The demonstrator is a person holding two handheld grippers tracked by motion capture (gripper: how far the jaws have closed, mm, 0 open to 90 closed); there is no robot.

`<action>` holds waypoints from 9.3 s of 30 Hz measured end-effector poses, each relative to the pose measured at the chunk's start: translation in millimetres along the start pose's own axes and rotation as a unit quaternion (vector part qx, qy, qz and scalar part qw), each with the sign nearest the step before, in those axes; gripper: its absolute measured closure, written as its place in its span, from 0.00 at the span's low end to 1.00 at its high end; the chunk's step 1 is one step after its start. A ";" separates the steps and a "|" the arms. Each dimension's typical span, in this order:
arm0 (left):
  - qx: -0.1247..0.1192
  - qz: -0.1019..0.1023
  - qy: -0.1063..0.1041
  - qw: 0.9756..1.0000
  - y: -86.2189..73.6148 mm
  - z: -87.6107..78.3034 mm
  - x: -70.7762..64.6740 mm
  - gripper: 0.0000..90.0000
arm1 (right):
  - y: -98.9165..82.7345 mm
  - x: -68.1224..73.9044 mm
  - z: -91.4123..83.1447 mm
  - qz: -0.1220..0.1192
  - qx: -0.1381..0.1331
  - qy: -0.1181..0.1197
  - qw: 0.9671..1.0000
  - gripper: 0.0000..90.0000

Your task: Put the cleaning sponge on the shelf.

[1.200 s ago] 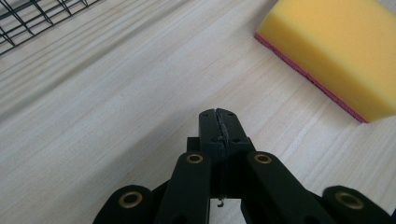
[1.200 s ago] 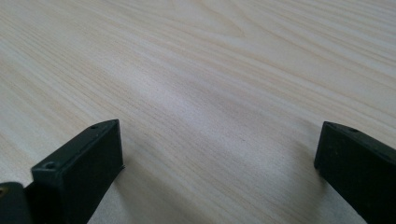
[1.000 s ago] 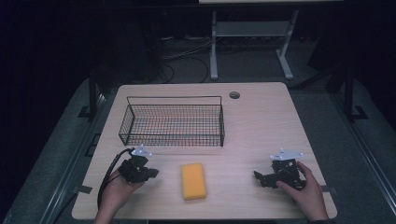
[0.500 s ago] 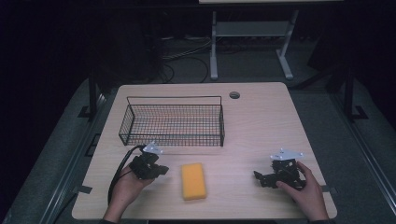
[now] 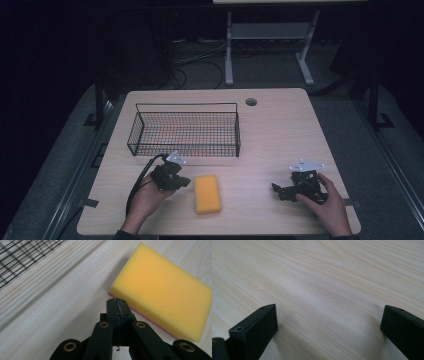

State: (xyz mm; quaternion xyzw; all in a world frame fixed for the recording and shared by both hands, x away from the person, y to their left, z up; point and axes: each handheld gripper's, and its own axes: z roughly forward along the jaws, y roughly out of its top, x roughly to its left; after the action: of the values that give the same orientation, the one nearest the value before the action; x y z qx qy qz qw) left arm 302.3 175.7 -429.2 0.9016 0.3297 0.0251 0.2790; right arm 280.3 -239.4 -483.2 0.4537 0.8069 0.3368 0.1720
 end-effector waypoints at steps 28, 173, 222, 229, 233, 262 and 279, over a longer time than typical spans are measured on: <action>0.009 0.020 -0.012 1.000 20.2 15.8 -7.9 1.00 | 0.0 0.0 0.0 0.000 0.000 0.000 1.000 0.00; 0.098 0.114 -0.004 0.989 52.6 61.1 -89.6 0.24 | 0.0 0.0 0.0 0.000 0.000 0.000 1.000 0.00; 0.067 0.081 0.020 0.994 81.9 -9.8 -41.0 0.25 | 0.0 0.3 -0.2 0.002 0.001 0.001 1.000 0.00; 0.064 0.074 0.027 0.995 87.0 -16.3 -32.3 0.25 | 0.0 0.2 -0.2 0.001 0.001 0.001 1.000 0.00; 0.060 0.068 0.032 0.995 89.5 -19.4 -26.9 0.25 | -0.1 0.3 -0.2 0.002 0.000 0.000 1.000 0.00; 0.051 0.051 0.057 0.996 110.3 -35.6 1.9 0.25 | 0.0 0.2 -0.2 0.001 0.001 0.001 1.000 0.00; 0.047 0.031 0.086 0.995 118.6 -39.1 31.5 0.25 | 0.0 0.2 -0.2 0.001 0.001 0.001 1.000 0.00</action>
State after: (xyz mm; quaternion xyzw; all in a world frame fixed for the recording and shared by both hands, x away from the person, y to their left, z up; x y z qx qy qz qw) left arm 386.8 139.6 -339.0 0.9180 0.3252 0.0958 0.2058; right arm 280.0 -239.3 -483.1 0.4548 0.8066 0.3368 0.1707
